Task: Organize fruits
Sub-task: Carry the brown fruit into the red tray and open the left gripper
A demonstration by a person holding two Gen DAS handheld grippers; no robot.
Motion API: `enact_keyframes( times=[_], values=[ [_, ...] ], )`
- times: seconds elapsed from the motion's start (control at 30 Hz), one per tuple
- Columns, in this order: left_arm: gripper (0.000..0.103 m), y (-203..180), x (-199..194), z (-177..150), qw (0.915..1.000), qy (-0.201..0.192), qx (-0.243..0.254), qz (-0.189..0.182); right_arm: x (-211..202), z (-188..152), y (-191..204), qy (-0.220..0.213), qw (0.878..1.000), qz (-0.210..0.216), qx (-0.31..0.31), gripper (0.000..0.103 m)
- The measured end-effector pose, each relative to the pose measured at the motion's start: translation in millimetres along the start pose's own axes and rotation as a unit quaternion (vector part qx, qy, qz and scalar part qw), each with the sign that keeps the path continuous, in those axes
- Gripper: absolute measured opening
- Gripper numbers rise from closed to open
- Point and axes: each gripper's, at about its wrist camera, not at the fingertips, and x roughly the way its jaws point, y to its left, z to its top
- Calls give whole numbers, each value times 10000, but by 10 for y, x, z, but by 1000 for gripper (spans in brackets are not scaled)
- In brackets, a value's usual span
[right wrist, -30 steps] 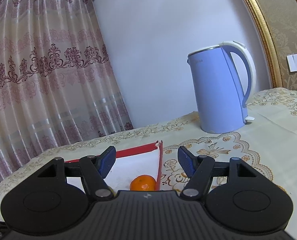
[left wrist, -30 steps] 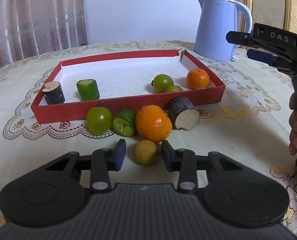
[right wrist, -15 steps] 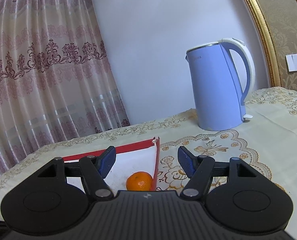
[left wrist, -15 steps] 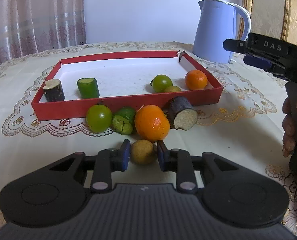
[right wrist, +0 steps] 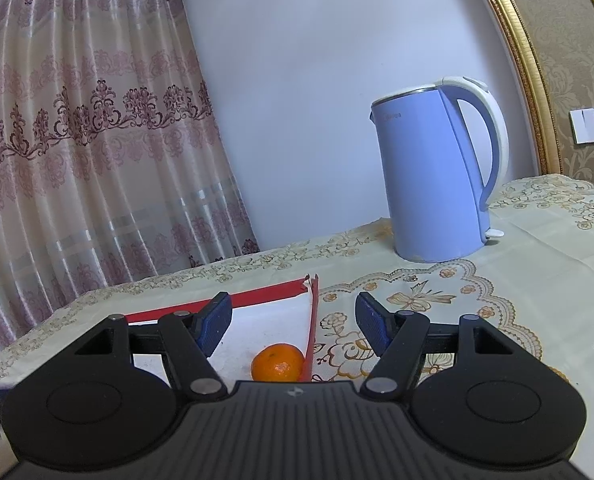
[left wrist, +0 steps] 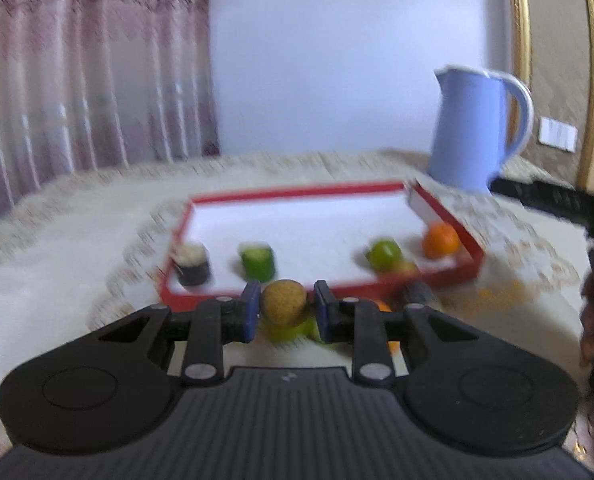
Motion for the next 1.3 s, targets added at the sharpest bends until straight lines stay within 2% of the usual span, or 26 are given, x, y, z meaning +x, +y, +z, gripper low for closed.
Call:
enact_keyframes(
  times=[0.27, 0.4, 0.53, 0.63, 0.8, 1.1, 1.17, 1.23, 1.3],
  values=[
    [25, 28, 129, 358, 9980, -472, 203, 361, 0, 2, -2, -13, 10000, 13, 12, 68],
    [25, 35, 341, 427, 9985, -518, 169, -43, -8, 2, -1, -38, 10000, 16, 22, 68],
    [25, -9, 431, 346, 9961, -787, 365, -128, -29, 7, 4, -65, 10000, 64, 41, 68],
    [25, -98, 453, 264, 9926, -978, 706, -158, -45, 11, 10, -60, 9999, 120, 53, 68],
    [25, -223, 616, 257, 9923, -883, 845, -201, -54, 24, 13, -51, 9998, 165, 67, 68],
    [26, -221, 936, 346, 9962, -445, 747, 32, -48, 24, 16, 3, 9999, 158, 63, 68],
    [34, -213, 946, 337, 9964, -399, 726, 156, -45, 21, 14, 19, 9999, 138, 61, 68],
    [85, -171, 890, 325, 9956, -558, 638, 407, -39, 14, 7, 44, 9999, 130, 76, 68],
    [96, -111, 767, 303, 9930, -808, 582, 632, -31, 4, 3, 77, 9999, 124, 87, 68]
  ],
)
